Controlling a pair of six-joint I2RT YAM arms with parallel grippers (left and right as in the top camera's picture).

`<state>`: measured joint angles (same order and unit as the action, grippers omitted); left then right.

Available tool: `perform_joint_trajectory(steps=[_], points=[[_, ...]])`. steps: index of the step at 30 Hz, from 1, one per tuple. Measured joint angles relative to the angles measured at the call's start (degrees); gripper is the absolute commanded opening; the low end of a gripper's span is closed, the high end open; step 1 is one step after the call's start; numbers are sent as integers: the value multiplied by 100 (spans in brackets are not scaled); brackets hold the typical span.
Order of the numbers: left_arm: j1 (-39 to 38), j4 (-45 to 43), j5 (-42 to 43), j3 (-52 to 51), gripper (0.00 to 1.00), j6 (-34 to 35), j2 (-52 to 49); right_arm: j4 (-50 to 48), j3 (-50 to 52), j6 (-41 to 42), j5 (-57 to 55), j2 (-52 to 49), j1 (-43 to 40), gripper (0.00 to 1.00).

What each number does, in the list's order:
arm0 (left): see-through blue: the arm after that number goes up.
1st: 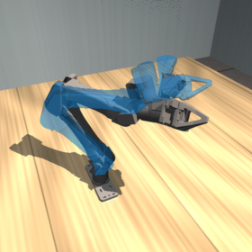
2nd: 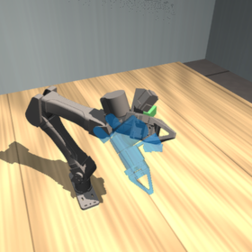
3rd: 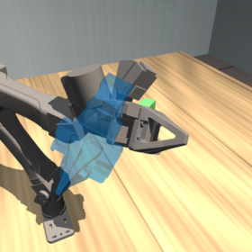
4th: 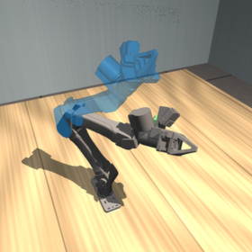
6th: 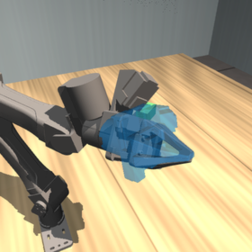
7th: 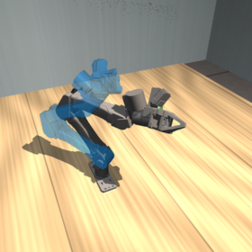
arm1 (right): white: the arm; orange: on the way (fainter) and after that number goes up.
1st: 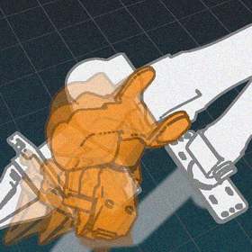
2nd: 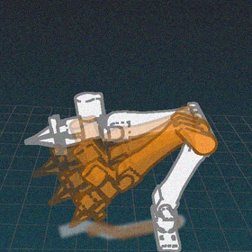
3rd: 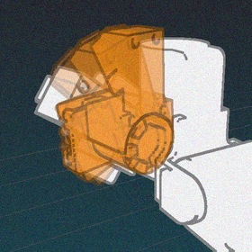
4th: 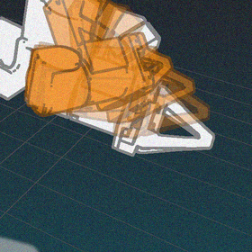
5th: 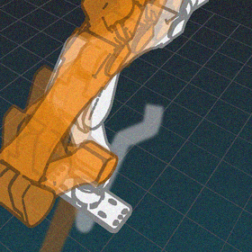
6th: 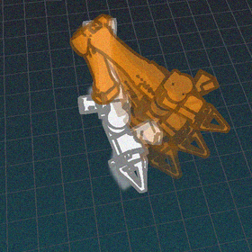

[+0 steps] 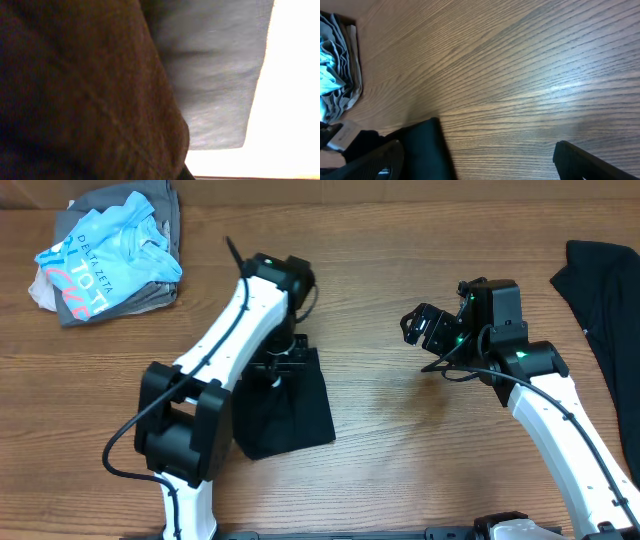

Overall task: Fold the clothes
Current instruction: 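Fold the left end rightward over the stack with the left gripper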

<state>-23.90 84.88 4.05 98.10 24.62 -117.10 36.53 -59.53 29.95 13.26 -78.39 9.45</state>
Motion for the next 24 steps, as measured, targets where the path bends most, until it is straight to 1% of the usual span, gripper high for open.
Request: perform_joint_trajectory(steps=[7, 10, 11, 14, 18, 20, 22, 24], points=[[-208, -286, 2, 0, 4, 372, 0, 2, 0, 2, 2, 0, 0, 100], [-240, -470, 57, -2, 9, 442, 0, 2, 2, 2, 0, 0, 0, 100], [-251, -522, 94, -2, 12, 461, 0, -2, 0, 2, 0, 0, 0, 100], [-295, -699, 232, -15, 17, 531, 0, 0, 0, -2, 2, 0, 0, 100], [-352, -846, 348, -35, 15, 553, 0, -2, 0, 0, 0, 0, 0, 100], [-380, -907, 415, -35, 17, 570, 0, -4, 2, 2, 0, 0, 0, 100], [-417, -973, 470, -35, 26, 592, 0, -2, 0, 2, 0, 0, 0, 100], [-468, -1019, 529, -35, 27, 675, 0, -2, 0, 0, 0, 0, 0, 100]])
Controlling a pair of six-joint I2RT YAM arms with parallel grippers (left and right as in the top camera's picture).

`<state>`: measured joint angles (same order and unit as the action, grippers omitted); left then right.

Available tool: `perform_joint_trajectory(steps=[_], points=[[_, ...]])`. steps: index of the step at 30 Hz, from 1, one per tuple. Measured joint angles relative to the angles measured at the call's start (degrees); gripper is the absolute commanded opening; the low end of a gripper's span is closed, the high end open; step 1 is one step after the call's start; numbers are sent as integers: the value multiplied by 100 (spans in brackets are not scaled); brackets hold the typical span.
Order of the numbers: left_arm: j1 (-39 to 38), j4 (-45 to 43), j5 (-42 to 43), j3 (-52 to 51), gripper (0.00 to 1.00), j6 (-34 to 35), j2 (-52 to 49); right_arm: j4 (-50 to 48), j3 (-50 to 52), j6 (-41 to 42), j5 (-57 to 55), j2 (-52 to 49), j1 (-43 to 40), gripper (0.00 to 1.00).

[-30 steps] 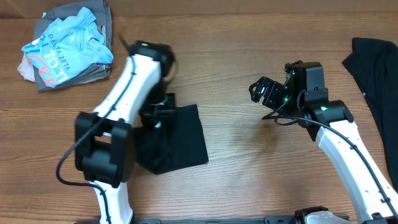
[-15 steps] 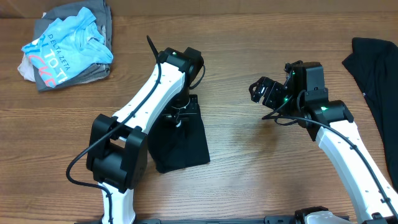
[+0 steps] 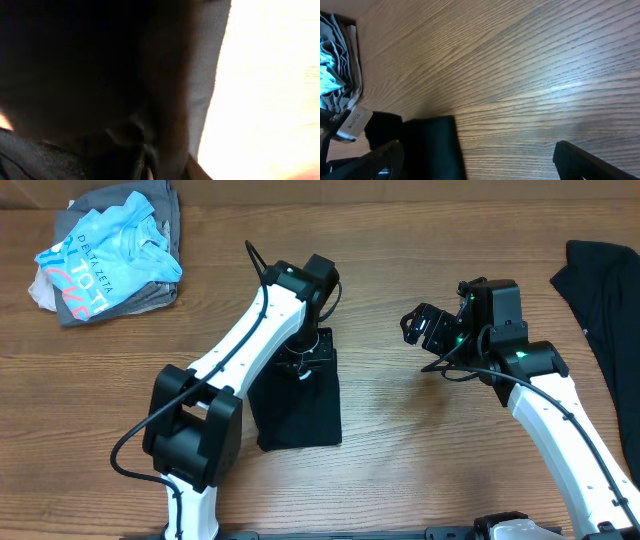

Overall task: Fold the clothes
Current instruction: 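Fold the left end rightward over the stack with the left gripper, then grasp the folded black bundle's top edge with the left gripper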

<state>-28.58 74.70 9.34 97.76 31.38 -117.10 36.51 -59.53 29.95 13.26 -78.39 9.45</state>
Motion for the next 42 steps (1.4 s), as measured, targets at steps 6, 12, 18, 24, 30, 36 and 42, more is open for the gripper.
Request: perform_joint_trajectory(steps=[6, 12, 18, 24, 30, 36, 42], points=[[-269, -278, 79, 0, 30, 192, 0, -4, 0, 0, -2, 0, 0, 100], [-708, -599, -35, -59, 25, 592, 0, 0, 0, 2, 0, 0, 0, 100], [-1088, -697, -142, -140, 17, 750, 0, 0, 2, 4, 0, 0, 0, 100], [-868, 315, -498, 264, 21, 728, -7, -2, 0, 4, 0, 0, 0, 100], [262, 1327, -780, 1683, 53, 240, -11, -4, 2, 4, 0, 0, 0, 100], [1622, 1770, -675, 1869, 68, -479, -2, -4, 2, 7, -2, 0, 0, 100], [2323, 1272, 216, 713, 73, -1307, 0, -22, 2, 4, 2, 0, 0, 100]])
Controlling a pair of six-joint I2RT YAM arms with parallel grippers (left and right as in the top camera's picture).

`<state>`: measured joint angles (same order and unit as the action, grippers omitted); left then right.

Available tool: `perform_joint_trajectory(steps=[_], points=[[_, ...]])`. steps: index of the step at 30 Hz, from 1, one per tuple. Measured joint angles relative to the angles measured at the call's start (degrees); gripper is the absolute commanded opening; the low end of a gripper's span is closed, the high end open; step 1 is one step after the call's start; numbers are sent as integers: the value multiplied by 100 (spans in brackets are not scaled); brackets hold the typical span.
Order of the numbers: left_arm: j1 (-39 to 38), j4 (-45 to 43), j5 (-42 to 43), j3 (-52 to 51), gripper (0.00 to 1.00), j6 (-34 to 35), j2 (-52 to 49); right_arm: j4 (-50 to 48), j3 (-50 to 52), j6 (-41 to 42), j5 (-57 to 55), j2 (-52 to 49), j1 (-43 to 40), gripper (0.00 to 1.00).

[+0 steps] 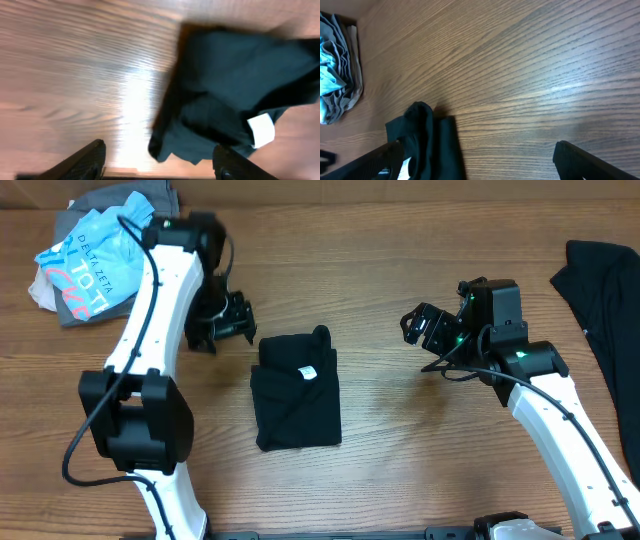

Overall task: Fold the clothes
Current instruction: 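Grasp the folded black bundle's top edge with the left gripper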

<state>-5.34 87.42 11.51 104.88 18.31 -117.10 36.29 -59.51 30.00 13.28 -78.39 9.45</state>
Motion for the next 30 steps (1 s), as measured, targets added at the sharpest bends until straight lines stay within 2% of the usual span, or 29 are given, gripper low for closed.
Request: perform_joint_trajectory(steps=[5, 10, 11, 14, 17, 20, 22, 30], points=[[7, -876, 1032, -1189, 73, -658, -15, -13, 0, 0, 0, 0, 0, 100], [9, -1333, 1794, -1746, 73, -1019, -15, -26, 0, 0, -2, 0, 0, 100], [7, -1342, 1875, -1786, 70, -1054, -15, -31, 0, -2, 0, 0, 0, 100], [0, -1338, 2028, -1856, 49, -1130, -15, -28, 0, 0, -2, 0, 0, 100], [-52, -1279, 2144, -1862, 41, -1202, -15, -28, 0, -4, -2, 0, 0, 100], [-146, -1233, 2238, -1864, 21, -1217, -15, -44, 0, -2, -2, 0, 0, 100], [-212, -1182, 2284, -1867, 14, -1244, -15, -59, 0, 0, 0, 0, 0, 100], [-595, -929, 2391, -1869, 6, -1272, -15, -120, 0, 0, 4, -188, 0, 100]])
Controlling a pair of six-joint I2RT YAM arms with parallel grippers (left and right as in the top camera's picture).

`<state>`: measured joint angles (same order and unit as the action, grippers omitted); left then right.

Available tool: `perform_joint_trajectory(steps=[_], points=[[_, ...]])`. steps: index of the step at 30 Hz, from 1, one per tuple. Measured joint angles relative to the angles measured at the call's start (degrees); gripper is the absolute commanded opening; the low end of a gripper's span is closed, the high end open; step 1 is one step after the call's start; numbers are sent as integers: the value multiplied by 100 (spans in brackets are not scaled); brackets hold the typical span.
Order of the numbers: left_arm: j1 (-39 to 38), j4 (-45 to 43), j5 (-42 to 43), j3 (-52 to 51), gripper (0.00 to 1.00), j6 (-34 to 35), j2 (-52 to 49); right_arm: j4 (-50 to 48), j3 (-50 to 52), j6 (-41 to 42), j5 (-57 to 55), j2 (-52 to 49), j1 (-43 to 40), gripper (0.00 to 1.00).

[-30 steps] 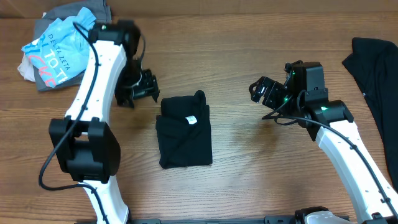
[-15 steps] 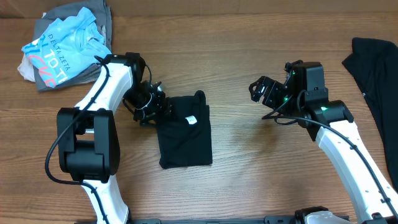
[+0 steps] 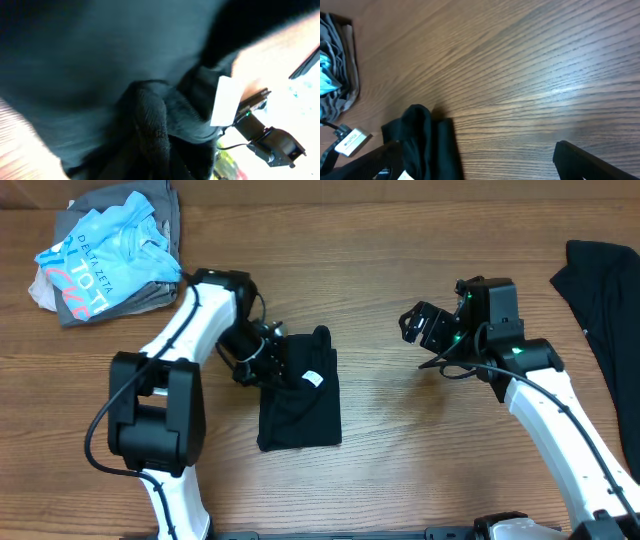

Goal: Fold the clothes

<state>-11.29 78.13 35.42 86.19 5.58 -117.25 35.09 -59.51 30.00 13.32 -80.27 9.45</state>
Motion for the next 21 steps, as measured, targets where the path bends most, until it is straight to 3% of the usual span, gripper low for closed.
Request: perform_joint_trajectory(steps=[7, 11, 13, 14, 21], points=[[-793, -459, 107, -26, 8, 179, 0, -37, 0, 2, 4, -103, 0, 100], [-1327, -892, 142, -155, 28, 516, 0, -39, 0, 0, 20, -103, 0, 100], [-1567, -1056, 149, -221, 47, 673, 0, -31, 0, 0, 20, -103, 0, 100], [-1683, -1104, 151, -240, 52, 754, 0, -35, 0, 0, 22, -103, 0, 100], [-1895, -1154, 120, -258, 51, 1005, 0, -33, 0, 0, 22, -103, 0, 100]])
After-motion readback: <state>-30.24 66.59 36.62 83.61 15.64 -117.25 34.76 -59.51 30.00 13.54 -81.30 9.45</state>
